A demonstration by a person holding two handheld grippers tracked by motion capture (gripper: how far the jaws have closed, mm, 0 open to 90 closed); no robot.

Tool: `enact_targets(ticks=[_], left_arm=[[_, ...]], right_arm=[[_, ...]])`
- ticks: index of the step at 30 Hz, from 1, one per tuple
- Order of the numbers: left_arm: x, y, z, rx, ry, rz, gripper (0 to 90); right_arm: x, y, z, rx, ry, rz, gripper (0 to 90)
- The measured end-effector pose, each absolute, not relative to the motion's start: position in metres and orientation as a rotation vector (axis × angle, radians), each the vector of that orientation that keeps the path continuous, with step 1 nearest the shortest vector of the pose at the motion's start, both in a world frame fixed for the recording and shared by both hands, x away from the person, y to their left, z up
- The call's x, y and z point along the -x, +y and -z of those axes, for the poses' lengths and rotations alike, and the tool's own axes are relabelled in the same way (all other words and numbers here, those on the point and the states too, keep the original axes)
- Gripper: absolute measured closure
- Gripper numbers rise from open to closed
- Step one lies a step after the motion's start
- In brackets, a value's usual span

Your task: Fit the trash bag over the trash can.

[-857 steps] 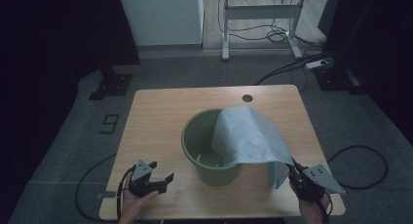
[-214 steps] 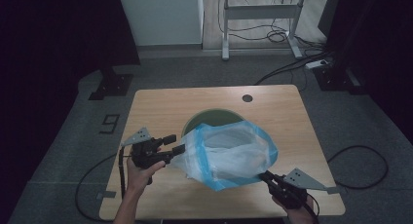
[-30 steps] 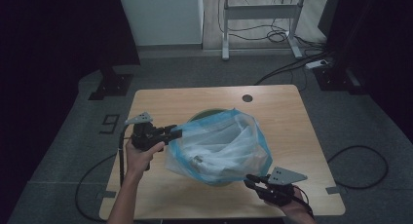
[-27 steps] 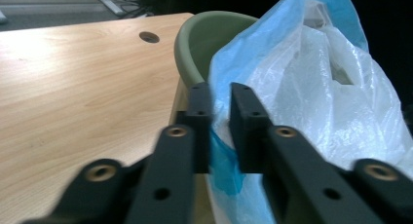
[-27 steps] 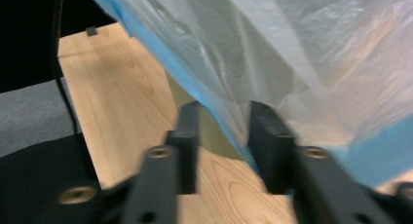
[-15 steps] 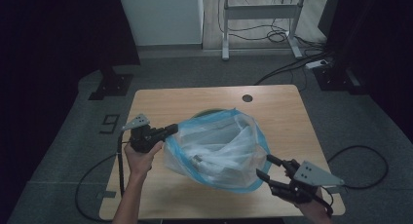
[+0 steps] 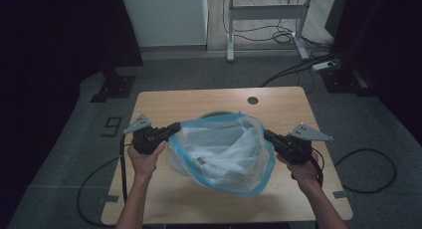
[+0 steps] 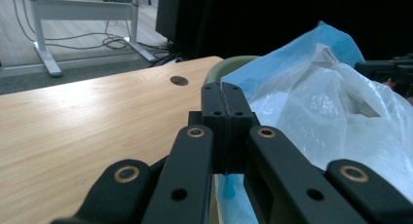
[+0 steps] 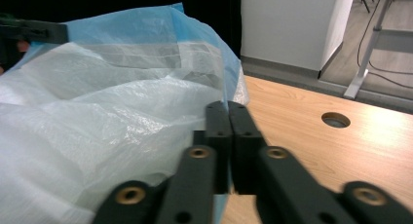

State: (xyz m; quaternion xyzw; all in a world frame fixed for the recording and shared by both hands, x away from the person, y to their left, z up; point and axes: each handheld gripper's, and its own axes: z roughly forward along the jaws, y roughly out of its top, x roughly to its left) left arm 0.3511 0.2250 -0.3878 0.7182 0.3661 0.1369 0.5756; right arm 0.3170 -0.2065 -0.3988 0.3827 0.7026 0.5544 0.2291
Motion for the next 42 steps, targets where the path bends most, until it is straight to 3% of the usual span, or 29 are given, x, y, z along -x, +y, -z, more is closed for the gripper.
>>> enact_targets(ticks=[10, 17, 22, 31, 42], left_arm=[[-0.37, 0.226, 0.394, -1.695, 0.952, -0.361, 89.5], [-0.388, 0.223, 0.412, -1.762, 1.032, -0.333, 89.4], [-0.394, 0.216, 0.422, -1.795, 1.05, -0.284, 89.3], [-0.404, 0.215, 0.42, -1.799, 1.124, -0.275, 89.3], [-0.401, 0.215, 0.437, -1.866, 1.156, -0.217, 89.3]], right_arm=[[-0.353, -0.195, 0.394, -1.141, 1.863, -1.451, 88.8], [-0.393, -0.189, 0.428, -1.274, 1.914, -1.389, 88.8], [-0.395, -0.184, 0.446, -1.284, 1.959, -1.393, 88.9], [-0.404, -0.185, 0.432, -1.316, 1.935, -1.372, 88.8], [-0.406, -0.175, 0.455, -1.357, 2.063, -1.274, 88.8]])
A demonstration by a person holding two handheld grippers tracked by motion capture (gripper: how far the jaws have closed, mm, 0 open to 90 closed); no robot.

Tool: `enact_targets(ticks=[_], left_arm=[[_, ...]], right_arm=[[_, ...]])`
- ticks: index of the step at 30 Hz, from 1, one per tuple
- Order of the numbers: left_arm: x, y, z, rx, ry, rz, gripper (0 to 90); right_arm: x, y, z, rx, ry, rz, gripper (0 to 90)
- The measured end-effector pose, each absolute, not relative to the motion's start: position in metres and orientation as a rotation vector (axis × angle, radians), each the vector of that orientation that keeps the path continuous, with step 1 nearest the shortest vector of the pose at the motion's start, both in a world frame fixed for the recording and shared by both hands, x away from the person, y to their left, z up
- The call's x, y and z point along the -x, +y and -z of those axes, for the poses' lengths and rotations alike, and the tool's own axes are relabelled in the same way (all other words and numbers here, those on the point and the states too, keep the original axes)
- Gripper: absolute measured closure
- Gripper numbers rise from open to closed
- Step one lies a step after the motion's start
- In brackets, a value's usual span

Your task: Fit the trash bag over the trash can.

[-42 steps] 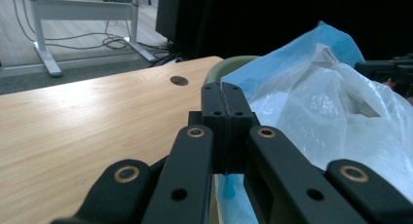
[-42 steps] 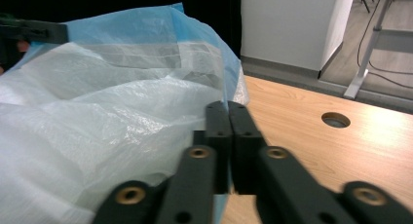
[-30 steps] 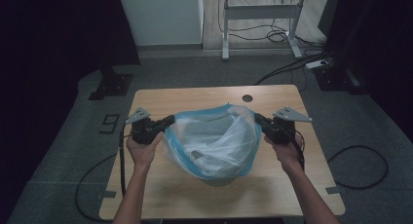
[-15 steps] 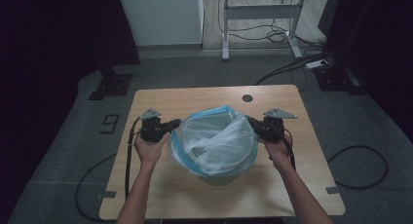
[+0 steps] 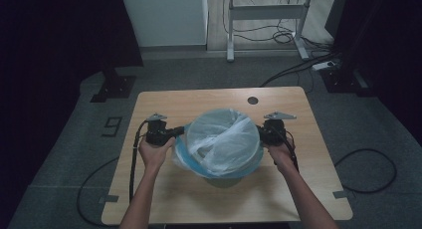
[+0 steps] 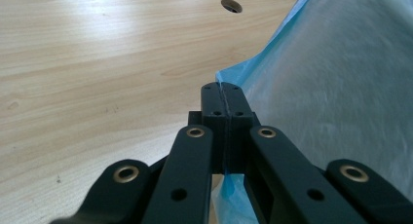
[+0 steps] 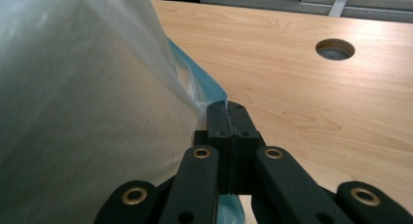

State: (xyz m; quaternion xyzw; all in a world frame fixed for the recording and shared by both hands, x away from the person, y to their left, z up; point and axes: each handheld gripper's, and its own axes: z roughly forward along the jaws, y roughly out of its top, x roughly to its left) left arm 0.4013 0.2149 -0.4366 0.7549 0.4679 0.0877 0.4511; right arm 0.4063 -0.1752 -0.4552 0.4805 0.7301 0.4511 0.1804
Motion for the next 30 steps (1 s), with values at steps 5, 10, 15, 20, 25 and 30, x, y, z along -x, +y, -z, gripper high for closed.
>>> enact_targets(ticks=[5, 10, 15, 20, 25, 30], left_arm=[[-0.39, 0.22, 0.441, -1.845, 1.13, -0.219, 89.2], [-0.378, 0.224, 0.443, -1.82, 1.105, -0.26, 85.2], [-0.37, 0.233, 0.434, -1.744, 1.09, -0.285, 65.4], [-0.358, 0.239, 0.425, -1.711, 1.048, -0.325, 47.7], [-0.344, 0.245, 0.415, -1.704, 0.99, -0.346, 38.8], [-0.33, 0.247, 0.414, -1.7, 0.947, -0.28, 35.0]], right_arm=[[-0.395, -0.185, 0.467, -1.372, 2.043, -1.323, 88.4], [-0.377, -0.199, 0.467, -1.38, 1.905, -1.383, 67.2], [-0.344, -0.217, 0.452, -1.321, 1.845, -1.522, 53.7], [-0.306, -0.219, 0.452, -1.25, 1.898, -1.583, 44.6], [-0.275, -0.212, 0.456, -1.128, 1.962, -1.638, 38.6], [-0.269, -0.203, 0.458, -1.109, 2.014, -1.647, 34.0]])
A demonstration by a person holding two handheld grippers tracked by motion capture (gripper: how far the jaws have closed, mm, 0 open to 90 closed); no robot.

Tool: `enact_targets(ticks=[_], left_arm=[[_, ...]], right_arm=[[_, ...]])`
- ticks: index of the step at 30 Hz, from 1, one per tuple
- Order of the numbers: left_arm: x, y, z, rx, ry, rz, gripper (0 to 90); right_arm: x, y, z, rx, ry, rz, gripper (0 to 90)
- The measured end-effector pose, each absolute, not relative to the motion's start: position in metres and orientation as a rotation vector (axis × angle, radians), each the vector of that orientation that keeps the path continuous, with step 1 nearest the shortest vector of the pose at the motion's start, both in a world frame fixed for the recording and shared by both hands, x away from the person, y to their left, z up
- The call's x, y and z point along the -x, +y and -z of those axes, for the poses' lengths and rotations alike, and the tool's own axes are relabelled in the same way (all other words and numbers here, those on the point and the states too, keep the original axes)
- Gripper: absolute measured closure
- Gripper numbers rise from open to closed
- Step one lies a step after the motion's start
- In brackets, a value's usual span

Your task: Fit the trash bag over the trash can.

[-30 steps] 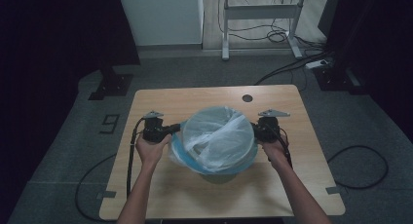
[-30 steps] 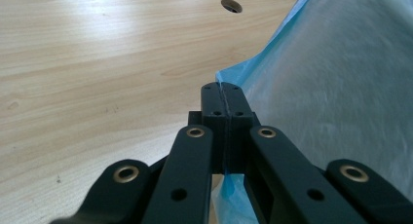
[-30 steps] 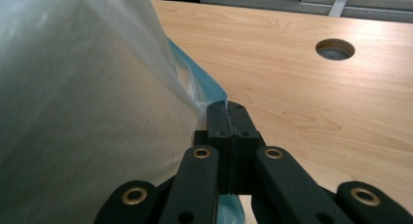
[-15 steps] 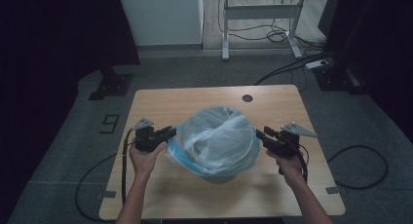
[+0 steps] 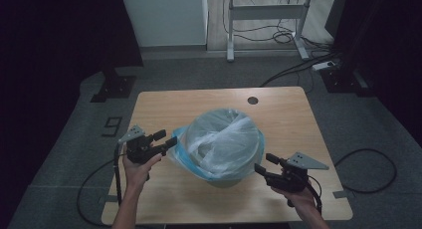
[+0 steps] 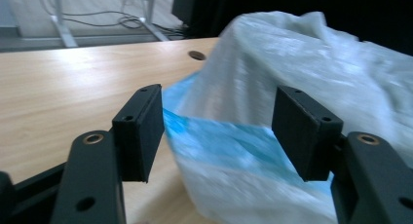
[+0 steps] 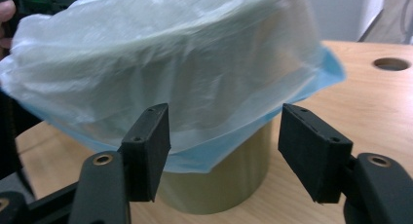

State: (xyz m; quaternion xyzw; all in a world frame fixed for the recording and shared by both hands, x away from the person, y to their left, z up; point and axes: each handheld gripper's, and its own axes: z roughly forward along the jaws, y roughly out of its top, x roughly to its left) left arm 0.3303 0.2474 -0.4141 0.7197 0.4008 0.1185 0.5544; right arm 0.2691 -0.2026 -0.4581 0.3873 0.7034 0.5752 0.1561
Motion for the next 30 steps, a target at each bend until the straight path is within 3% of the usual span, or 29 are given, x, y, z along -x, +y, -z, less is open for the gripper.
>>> enact_targets(ticks=[9, 18, 25, 30], left_arm=[[-0.309, 0.247, 0.428, -1.749, 0.81, -0.169, 23.7], [-0.312, 0.237, 0.441, -1.816, 0.71, -0.064, 23.8], [-0.311, 0.224, 0.45, -1.857, 0.629, -0.011, 44.2], [-0.309, 0.217, 0.453, -1.879, 0.6, -0.038, 71.1]], right_arm=[[-0.273, -0.19, 0.471, -1.062, 2.075, -1.678, 30.1], [-0.279, -0.185, 0.475, -0.995, 2.115, -1.7, 50.4], [-0.278, -0.181, 0.478, -0.941, 2.129, -1.717, 69.5], [-0.275, -0.18, 0.478, -0.924, 2.124, -1.677, 83.8]])
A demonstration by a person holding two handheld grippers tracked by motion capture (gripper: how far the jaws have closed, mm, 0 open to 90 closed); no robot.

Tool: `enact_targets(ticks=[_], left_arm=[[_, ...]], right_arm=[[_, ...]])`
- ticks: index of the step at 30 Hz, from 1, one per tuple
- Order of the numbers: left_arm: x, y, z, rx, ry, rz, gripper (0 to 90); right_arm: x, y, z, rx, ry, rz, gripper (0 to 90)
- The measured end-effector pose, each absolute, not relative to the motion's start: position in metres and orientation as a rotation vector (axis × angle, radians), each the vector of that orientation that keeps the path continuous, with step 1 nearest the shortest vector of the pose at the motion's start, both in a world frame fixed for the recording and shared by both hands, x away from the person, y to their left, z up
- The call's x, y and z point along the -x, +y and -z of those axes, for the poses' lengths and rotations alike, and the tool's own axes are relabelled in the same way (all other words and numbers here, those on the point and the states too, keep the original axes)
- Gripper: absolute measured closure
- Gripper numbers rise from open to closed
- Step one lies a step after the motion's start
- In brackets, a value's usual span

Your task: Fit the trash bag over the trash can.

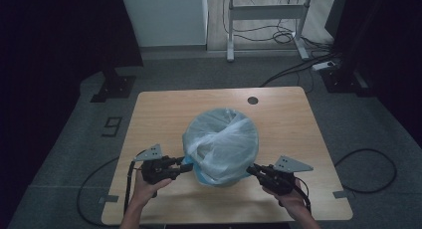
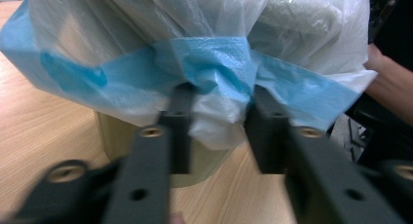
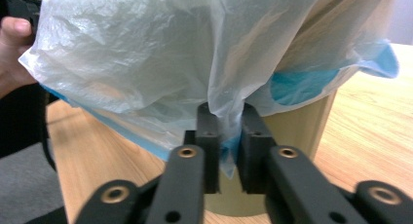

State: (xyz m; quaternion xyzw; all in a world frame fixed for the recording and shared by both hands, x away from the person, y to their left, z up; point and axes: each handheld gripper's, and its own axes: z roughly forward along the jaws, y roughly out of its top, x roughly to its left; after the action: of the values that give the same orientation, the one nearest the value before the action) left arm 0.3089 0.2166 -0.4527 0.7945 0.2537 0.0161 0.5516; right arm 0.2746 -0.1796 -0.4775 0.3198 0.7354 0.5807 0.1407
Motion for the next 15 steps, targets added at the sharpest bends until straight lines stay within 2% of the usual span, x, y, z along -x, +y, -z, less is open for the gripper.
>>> enact_targets(ticks=[4, 15], left_arm=[[-0.309, 0.213, 0.455, -1.911, 0.618, -0.04, 85.3], [-0.314, 0.21, 0.468, -2.053, 0.766, -0.023, 87.2]], right_arm=[[-0.273, -0.18, 0.478, -0.922, 2.12, -1.646, 86.0], [-0.287, -0.183, 0.507, -1.08, 2.208, -1.522, 85.9]])
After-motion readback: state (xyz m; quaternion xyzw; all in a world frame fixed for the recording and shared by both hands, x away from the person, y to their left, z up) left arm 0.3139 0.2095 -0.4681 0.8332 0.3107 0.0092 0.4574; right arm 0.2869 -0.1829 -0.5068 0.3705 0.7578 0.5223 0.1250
